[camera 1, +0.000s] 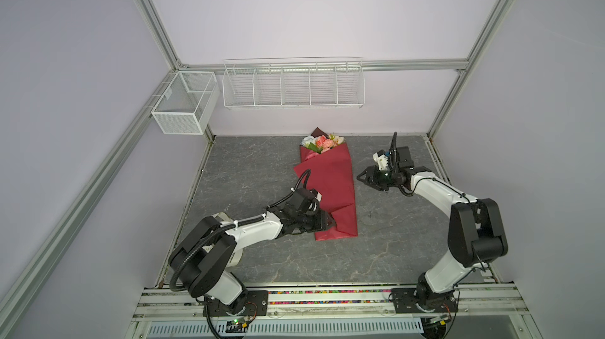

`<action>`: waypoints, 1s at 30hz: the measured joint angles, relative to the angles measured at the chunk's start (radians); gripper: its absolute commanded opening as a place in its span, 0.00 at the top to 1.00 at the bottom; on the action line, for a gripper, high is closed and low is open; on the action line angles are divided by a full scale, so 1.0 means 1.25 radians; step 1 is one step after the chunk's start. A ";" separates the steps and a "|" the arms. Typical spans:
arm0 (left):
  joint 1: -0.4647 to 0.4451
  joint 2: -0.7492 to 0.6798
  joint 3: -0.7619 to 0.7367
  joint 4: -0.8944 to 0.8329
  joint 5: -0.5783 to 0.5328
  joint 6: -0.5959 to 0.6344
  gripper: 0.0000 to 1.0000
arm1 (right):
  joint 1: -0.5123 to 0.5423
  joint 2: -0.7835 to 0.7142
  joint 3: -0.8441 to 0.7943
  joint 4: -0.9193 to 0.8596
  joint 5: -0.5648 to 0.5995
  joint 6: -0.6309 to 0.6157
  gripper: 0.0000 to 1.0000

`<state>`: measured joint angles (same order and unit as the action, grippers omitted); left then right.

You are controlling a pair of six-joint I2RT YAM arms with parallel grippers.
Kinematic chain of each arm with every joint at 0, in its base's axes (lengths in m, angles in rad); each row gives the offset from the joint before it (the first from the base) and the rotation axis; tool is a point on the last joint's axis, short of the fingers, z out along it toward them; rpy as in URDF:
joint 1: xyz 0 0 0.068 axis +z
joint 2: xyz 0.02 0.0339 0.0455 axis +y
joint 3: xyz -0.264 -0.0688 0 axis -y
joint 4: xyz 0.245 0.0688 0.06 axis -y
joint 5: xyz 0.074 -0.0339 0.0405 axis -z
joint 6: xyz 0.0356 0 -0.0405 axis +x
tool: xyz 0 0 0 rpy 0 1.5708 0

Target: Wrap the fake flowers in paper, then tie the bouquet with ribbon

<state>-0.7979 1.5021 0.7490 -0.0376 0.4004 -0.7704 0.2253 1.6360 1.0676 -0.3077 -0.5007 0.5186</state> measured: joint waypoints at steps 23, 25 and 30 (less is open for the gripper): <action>0.117 -0.123 -0.049 0.056 0.044 -0.094 0.68 | 0.223 -0.044 -0.182 0.052 0.111 0.067 0.42; 0.117 -0.117 -0.049 0.072 0.056 -0.104 0.72 | 0.237 -0.032 -0.182 0.055 0.121 0.076 0.47; 0.117 -0.067 -0.034 0.104 0.077 -0.112 0.80 | 0.256 -0.008 -0.183 0.069 0.135 0.099 0.57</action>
<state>-0.6510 1.4178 0.7059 0.0925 0.4969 -0.9108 0.5457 1.6260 0.8387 -0.2211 -0.3317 0.6422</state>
